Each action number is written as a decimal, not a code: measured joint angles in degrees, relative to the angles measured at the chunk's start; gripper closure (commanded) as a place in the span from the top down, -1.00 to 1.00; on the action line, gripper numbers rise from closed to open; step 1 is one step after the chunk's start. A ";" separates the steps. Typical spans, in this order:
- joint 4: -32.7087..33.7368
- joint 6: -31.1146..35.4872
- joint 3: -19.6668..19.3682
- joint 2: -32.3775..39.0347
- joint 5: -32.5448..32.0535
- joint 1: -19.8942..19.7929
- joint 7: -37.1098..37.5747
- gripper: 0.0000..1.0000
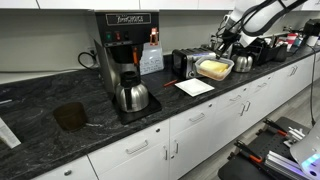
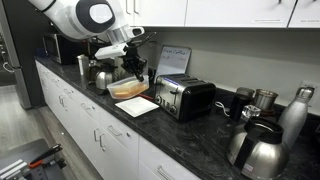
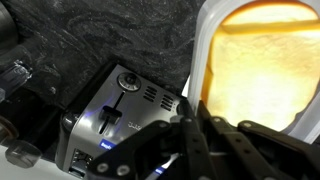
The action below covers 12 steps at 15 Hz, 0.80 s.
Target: Move the lunchbox containing bread to the right side of the countertop
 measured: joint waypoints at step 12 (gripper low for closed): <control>-1.00 0.12 -3.20 0.64 0.30 -3.01 5.89 -0.96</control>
